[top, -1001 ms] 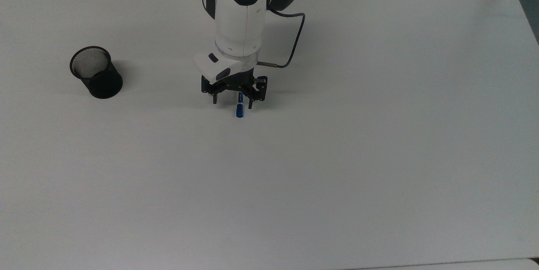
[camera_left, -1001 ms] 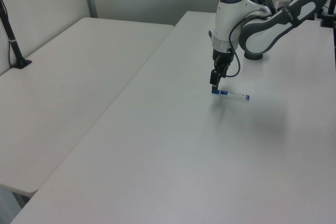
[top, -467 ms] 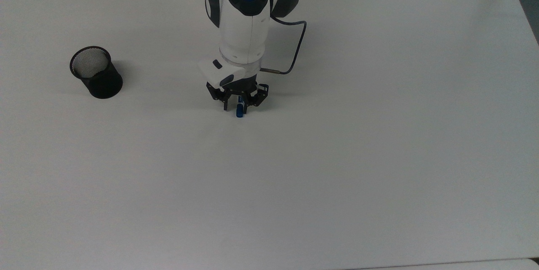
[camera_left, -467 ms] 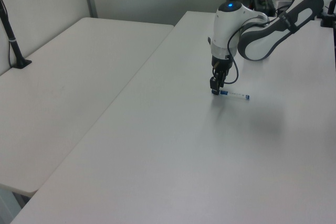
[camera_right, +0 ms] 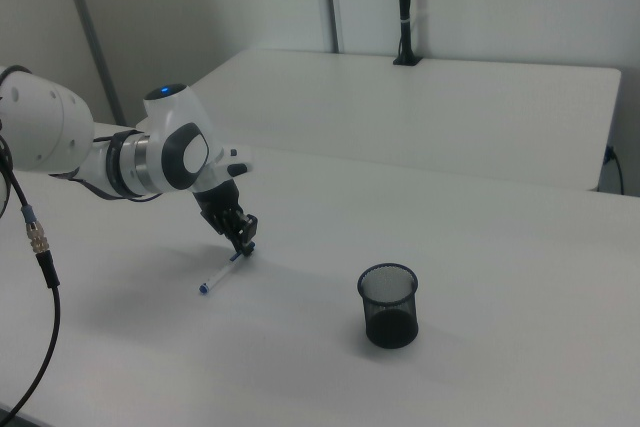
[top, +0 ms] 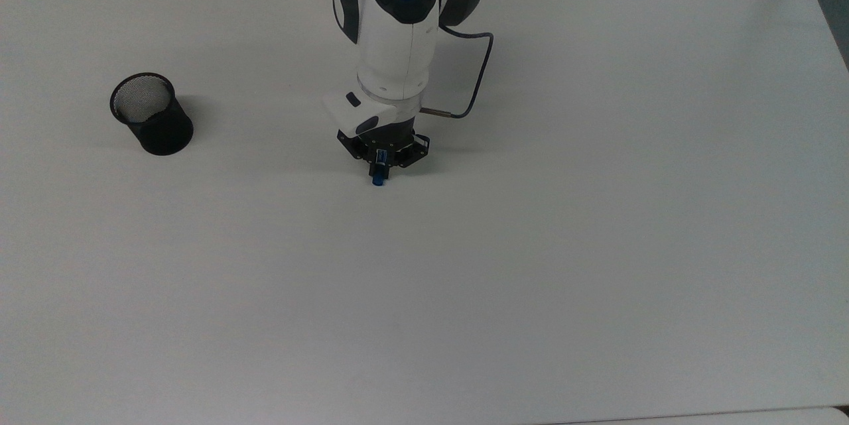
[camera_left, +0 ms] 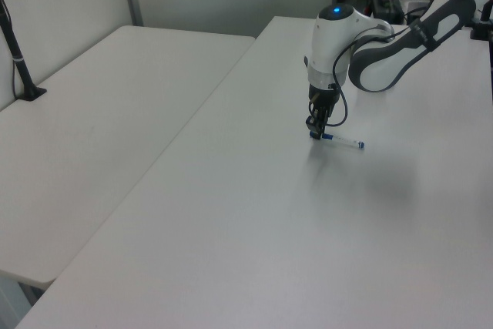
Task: Insert the marker
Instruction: 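Close the gripper on the marker near its blue cap, then lift the marker and carry it over the black mesh cup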
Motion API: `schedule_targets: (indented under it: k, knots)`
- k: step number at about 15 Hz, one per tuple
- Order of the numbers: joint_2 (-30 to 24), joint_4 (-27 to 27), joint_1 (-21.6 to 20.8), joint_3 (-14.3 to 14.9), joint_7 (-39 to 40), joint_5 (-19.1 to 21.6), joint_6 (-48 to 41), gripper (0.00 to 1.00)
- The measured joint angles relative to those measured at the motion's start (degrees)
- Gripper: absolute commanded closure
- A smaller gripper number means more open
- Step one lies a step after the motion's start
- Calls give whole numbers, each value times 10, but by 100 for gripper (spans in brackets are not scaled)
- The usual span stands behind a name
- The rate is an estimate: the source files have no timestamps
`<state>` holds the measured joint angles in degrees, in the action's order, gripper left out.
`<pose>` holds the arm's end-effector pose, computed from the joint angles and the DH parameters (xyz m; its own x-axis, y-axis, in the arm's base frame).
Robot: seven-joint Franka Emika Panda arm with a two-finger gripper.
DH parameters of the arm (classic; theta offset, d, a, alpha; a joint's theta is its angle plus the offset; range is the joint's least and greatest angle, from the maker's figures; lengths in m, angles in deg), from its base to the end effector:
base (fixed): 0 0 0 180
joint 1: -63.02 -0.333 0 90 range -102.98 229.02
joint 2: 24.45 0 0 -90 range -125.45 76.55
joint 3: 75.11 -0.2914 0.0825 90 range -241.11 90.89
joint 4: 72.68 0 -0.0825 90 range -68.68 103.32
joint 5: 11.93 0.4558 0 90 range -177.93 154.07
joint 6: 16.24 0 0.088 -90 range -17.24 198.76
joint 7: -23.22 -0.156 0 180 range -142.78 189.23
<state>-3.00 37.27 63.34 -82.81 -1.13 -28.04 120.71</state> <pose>0.6797 0.0769 0.1907 0.9839 -0.1022 0.1467 -0.1190 -0.9867 0.1107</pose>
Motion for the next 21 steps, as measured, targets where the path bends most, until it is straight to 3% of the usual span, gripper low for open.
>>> schedule_targets:
  k: [3,8,13,17,21]
  knots:
    - [-22,-13,7,2,-10,0,0,100]
    - [-124,-16,71,4,-7,0,-1,100]
    - [-188,-5,140,16,95,18,21,100]
    - [-209,36,155,76,230,99,102,100]
    - [-212,61,157,127,427,259,158,100]
